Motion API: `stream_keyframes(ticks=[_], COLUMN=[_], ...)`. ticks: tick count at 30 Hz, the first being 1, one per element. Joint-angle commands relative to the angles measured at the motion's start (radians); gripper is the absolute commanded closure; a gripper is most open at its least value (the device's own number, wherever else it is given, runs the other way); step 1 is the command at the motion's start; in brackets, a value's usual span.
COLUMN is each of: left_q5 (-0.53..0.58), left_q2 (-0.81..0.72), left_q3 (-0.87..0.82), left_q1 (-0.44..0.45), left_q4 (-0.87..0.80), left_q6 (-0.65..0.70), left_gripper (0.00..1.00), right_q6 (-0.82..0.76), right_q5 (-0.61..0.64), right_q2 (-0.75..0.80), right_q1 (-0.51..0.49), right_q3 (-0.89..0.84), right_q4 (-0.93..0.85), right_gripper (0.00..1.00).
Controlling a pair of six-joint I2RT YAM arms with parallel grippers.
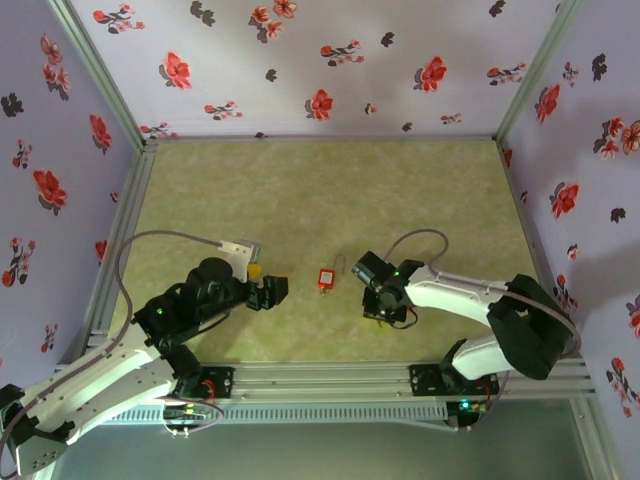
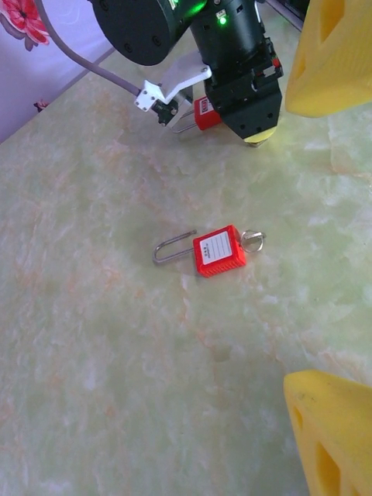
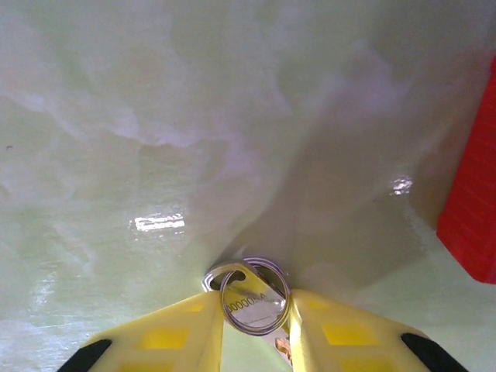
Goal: Unlock with the key
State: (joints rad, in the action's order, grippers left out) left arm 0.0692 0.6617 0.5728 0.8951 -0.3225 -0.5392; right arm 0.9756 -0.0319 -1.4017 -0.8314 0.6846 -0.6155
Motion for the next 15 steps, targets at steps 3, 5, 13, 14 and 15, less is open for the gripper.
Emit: stream_keyframes(ticks=[3, 5, 13, 14, 15], left_q5=[0.016, 0.015, -0.006, -0.011, -0.016], left_q2=[0.001, 0.006, 0.043, 0.049, 0.055], left_q3=[-0.013, -0.016, -0.025, -0.027, -0.03], left_q1=[-0.008, -0.009, -0.008, -0.008, -0.008], left_q4=[0.016, 0.022, 0.065, 0.074, 0.083], left_q6=[0.001, 0.001, -0.008, -0.009, -0.012], left_gripper=[0.15, 0.15, 0.15, 0.15, 0.15], right_q6=[-0.044, -0.05, -0.061, -0.062, -0.066], right_q5=[0.064, 0.067, 0.069, 0.067, 0.066], right_q2=[-0.026, -0.023, 0.0, 0.0, 0.0], right_q1=[-0.005, -0.006, -0.005, -0.005, -0.005], right_q3=[0.026, 0.027, 0.023, 0.021, 0.02], right_q4=[-0.031, -0.037, -0.042, -0.037, -0.036], right_gripper=[0.83, 0.88, 1.0, 1.0, 1.0])
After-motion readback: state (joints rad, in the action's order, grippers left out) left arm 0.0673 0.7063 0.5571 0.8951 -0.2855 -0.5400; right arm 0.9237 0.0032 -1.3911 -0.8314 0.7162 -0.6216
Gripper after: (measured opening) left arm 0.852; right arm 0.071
